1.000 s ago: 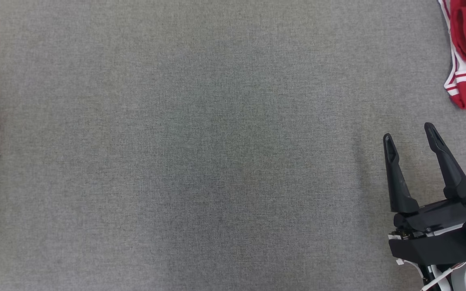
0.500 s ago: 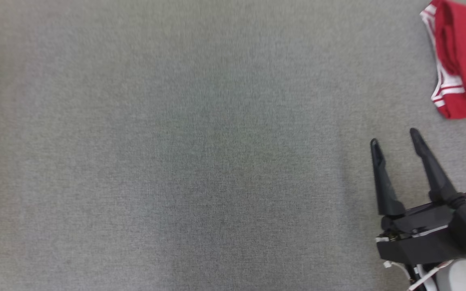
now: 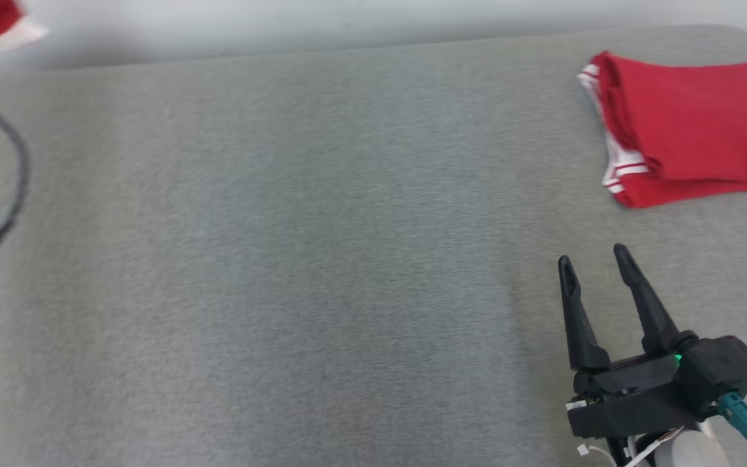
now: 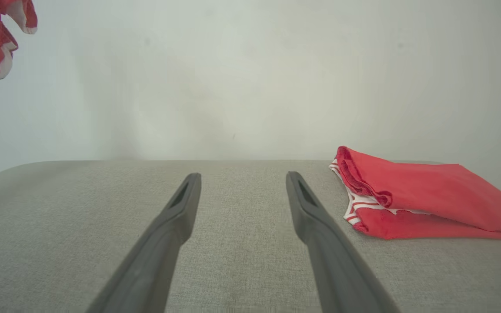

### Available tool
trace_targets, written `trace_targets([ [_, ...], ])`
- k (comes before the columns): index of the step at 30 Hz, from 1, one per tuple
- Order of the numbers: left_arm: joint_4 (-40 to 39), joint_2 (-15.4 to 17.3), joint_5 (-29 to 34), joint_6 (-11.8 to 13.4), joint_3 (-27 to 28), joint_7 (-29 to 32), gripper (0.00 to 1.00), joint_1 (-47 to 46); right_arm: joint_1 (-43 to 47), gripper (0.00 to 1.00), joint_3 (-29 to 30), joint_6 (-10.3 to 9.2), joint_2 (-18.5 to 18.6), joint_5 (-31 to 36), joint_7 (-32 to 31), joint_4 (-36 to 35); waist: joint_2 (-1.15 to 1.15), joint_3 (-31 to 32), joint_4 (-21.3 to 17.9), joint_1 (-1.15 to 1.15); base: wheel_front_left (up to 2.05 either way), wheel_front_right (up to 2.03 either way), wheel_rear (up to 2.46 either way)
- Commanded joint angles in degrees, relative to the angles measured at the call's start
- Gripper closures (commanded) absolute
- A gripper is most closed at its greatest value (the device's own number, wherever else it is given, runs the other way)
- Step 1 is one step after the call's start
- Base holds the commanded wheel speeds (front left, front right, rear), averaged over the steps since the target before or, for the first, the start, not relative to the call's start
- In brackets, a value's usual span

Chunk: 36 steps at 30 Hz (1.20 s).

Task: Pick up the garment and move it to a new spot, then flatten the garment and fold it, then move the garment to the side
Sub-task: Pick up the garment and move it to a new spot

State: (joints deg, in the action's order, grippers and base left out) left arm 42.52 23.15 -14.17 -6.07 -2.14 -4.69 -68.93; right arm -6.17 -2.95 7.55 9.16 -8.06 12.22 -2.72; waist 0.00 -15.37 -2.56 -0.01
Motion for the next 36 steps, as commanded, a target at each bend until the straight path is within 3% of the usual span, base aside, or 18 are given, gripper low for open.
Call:
trace_targets([
  [1, -2.19, -1.66, -0.05, -0.28, -1.28, 0.36, 1.00, 0.26, 0.58, 0.00, 0.00, -0.16, -0.65, -0.61, 0.65, 0.78, 0.00, 2.48, -3.90, 0.01, 0.00, 0.00, 0.00],
  [13, -14.43, -15.56, -2.64, 0.97, -8.73, 3.42, 1.00, 12.87, 0.64, 0.00, 0.18, -0.15, -2.90, -1.10, 2.61, 4.82, 0.00, 4.01, -10.60, 0.01, 0.00, 0.00, 0.00],
  [21, -14.89, -18.57, -3.16, 2.15, -13.31, 3.09, 1.00, 24.90, 1.22, 0.00, 0.47, -0.15, -3.33, -1.41, 2.91, 5.81, 0.00, 4.18, -11.84, 0.01, 0.00, 0.00, 0.00],
  [31, -6.24, -20.08, -7.01, 3.65, -17.04, -0.48, 1.00, 37.64, 0.72, 0.00, -0.23, -0.15, -3.81, -1.27, 3.01, 6.09, 0.00, 4.15, -11.49, 0.01, 0.00, 0.00, 0.00],
  [32, -5.43, -20.16, -7.09, 3.62, -17.62, -1.00, 0.96, 38.05, 0.77, 0.00, -0.21, -0.16, -3.78, -1.26, 3.01, 6.15, 0.00, 4.25, -11.38, 0.01, 0.00, 0.00, 0.00],
  [33, -4.65, -20.19, -7.17, 3.58, -18.26, -1.57, 0.62, 38.38, 0.85, 0.00, -0.06, -0.15, -3.69, -1.27, 3.01, 6.31, 0.00, 4.49, -11.21, 0.01, 0.00, 0.00, 0.00],
  [34, -4.19, -20.21, -7.19, 3.39, -18.95, -2.32, 0.00, 38.47, 0.94, 0.00, -0.05, -0.16, -3.59, -1.32, 3.01, 6.41, 0.00, 4.71, -11.05, 0.01, 0.00, 0.00, 0.00],
  [36, -3.80, -20.27, -8.23, 2.83, -19.98, -3.83, 0.00, 38.34, 1.22, 0.00, 0.08, -0.15, -3.45, -1.49, 3.02, 6.66, 0.00, 5.48, -10.56, 0.01, 0.00, 0.00, 0.00],
])
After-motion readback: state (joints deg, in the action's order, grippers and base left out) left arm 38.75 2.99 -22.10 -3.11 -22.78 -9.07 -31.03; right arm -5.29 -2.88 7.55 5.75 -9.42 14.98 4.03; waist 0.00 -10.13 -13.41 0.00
